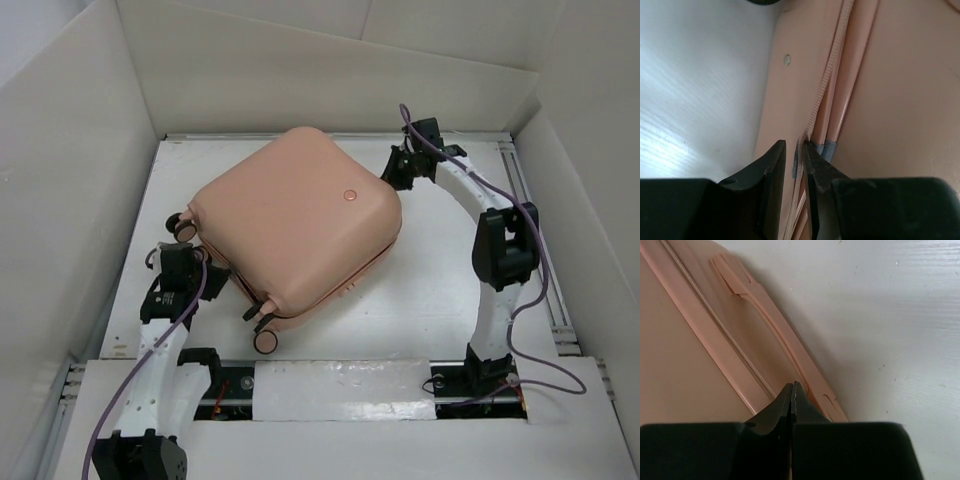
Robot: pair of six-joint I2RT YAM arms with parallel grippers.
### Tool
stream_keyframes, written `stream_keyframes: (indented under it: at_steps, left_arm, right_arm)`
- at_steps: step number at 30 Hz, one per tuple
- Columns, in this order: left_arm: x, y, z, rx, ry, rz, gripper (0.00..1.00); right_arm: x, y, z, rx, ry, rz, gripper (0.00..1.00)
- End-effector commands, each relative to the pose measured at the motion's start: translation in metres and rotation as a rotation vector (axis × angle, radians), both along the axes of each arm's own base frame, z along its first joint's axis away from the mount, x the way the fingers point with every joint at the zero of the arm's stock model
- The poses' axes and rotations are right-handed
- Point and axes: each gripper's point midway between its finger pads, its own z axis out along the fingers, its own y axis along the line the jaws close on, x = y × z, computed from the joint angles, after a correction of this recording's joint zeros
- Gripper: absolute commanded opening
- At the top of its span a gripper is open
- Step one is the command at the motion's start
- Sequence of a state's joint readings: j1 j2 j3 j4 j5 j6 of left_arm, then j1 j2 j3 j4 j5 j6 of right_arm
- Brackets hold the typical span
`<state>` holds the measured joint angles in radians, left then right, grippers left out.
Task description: Pack the luggage
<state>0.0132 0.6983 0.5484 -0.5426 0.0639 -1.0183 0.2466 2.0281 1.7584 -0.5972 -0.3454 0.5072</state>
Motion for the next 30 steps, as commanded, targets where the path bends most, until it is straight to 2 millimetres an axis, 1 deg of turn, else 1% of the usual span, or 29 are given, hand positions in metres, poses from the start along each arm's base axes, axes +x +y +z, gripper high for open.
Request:
stream_keyframes:
  at_steps: [1, 2, 4, 5, 6, 7, 8, 9, 10, 11, 12, 13, 14, 15, 16, 17, 18, 19, 20, 21, 22, 23, 24, 25, 26, 27, 28, 29, 30]
  left_arm:
    - [0.014, -0.01, -0.011, -0.064, -0.014, -0.011, 0.17]
    - [0.017, -0.014, -0.015, -0.07, -0.002, -0.018, 0.17]
    - [0.029, -0.012, -0.015, -0.051, -0.024, -0.011, 0.17]
    - [0.036, -0.014, -0.022, -0.051, -0.004, -0.02, 0.17]
    - [0.055, -0.018, -0.01, -0.066, -0.059, -0.035, 0.17]
    - [0.064, -0.028, -0.007, -0.091, -0.069, -0.071, 0.17]
    - [0.075, -0.034, -0.003, -0.099, -0.082, -0.093, 0.17]
    - [0.083, -0.05, -0.015, -0.093, -0.036, -0.148, 0.17]
    - [0.109, -0.056, 0.013, -0.052, -0.099, -0.17, 0.17]
    - [0.123, -0.066, 0.022, -0.03, -0.114, -0.2, 0.17]
    - [0.146, -0.091, 0.037, -0.018, -0.126, -0.263, 0.17]
    - [0.157, -0.1, 0.044, -0.003, -0.131, -0.284, 0.17]
    - [0.168, -0.11, 0.051, 0.015, -0.143, -0.312, 0.18]
    - [0.178, -0.117, 0.058, 0.02, -0.153, -0.319, 0.18]
    - [0.184, -0.131, 0.052, 0.031, -0.131, -0.355, 0.2]
    - [0.203, -0.135, 0.08, 0.029, -0.197, -0.347, 0.21]
    - [0.21, -0.139, 0.088, 0.039, -0.218, -0.369, 0.22]
    - [0.219, -0.141, 0.088, 0.049, -0.222, -0.378, 0.24]
    - [0.232, -0.148, 0.117, 0.043, -0.284, -0.404, 0.35]
    - [0.237, -0.157, 0.132, 0.033, -0.315, -0.447, 0.4]
    - [0.244, -0.161, 0.146, 0.042, -0.34, -0.472, 0.44]
    - [0.249, -0.161, 0.145, 0.073, -0.313, -0.498, 0.47]
    - [0.26, -0.164, 0.195, 0.084, -0.419, -0.502, 0.62]
    - [0.261, -0.164, 0.219, 0.1, -0.463, -0.511, 0.68]
    - [0.264, -0.159, 0.236, 0.131, -0.488, -0.497, 0.73]
    - [0.259, -0.152, 0.268, 0.173, -0.528, -0.492, 0.77]
    - [0.25, -0.129, 0.295, 0.206, -0.558, -0.44, 0.79]
    - [0.251, -0.128, 0.295, 0.211, -0.557, -0.432, 0.79]
    - [0.233, -0.111, 0.301, 0.218, -0.555, -0.408, 0.78]
  right_arm:
    - [-0.033, 0.046, 0.01, 0.066, -0.025, 0.156, 0.0]
    - [-0.041, 0.052, 0.009, 0.064, -0.017, 0.172, 0.0]
    - [-0.057, 0.064, 0.006, 0.052, -0.021, 0.212, 0.0]
    - [-0.073, 0.063, -0.01, 0.039, 0.025, 0.222, 0.0]
    - [-0.079, 0.066, 0.002, 0.052, -0.017, 0.232, 0.0]
    - [-0.093, 0.07, 0.002, 0.054, -0.024, 0.252, 0.0]
    - [-0.117, 0.062, -0.022, 0.029, 0.032, 0.246, 0.0]
    - [-0.132, 0.059, -0.003, 0.037, -0.019, 0.252, 0.0]
    - [-0.15, 0.061, -0.005, 0.029, -0.021, 0.272, 0.0]
    - [-0.175, 0.048, -0.029, -0.018, 0.028, 0.263, 0.0]
    - [-0.191, 0.043, -0.013, -0.007, -0.015, 0.258, 0.0]
    - [-0.209, 0.036, -0.018, -0.021, 0.0, 0.265, 0.0]
    - [-0.23, 0.036, -0.021, -0.018, 0.017, 0.281, 0.0]
    - [-0.258, 0.028, -0.039, -0.034, 0.071, 0.295, 0.0]
    - [-0.276, 0.027, -0.026, -0.008, 0.037, 0.31, 0.0]
    - [-0.303, 0.03, -0.028, -0.003, 0.08, 0.341, 0.0]
    - [-0.32, 0.026, -0.034, -0.011, 0.104, 0.347, 0.0]
    - [-0.327, 0.027, -0.026, -0.003, 0.091, 0.345, 0.0]
    - [-0.34, 0.022, -0.016, 0.01, 0.091, 0.336, 0.0]
    - [-0.343, 0.02, -0.011, 0.007, 0.083, 0.331, 0.0]
    - [-0.336, 0.019, 0.007, 0.007, 0.033, 0.308, 0.0]
    - [-0.331, 0.018, 0.019, 0.009, 0.001, 0.293, 0.04]
    - [-0.33, 0.015, 0.029, -0.002, -0.005, 0.282, 0.07]
    - [-0.32, 0.011, 0.041, -0.011, -0.036, 0.26, 0.11]
    - [-0.309, 0.016, 0.073, 0.017, -0.1, 0.259, 0.2]
    - [-0.306, 0.016, 0.076, -0.015, -0.092, 0.294, 0.24]
    - [-0.296, 0.024, 0.106, 0.01, -0.131, 0.315, 0.3]
    - [-0.297, 0.022, 0.123, 0.01, -0.167, 0.332, 0.3]
    - [-0.294, 0.024, 0.129, -0.005, -0.17, 0.347, 0.36]
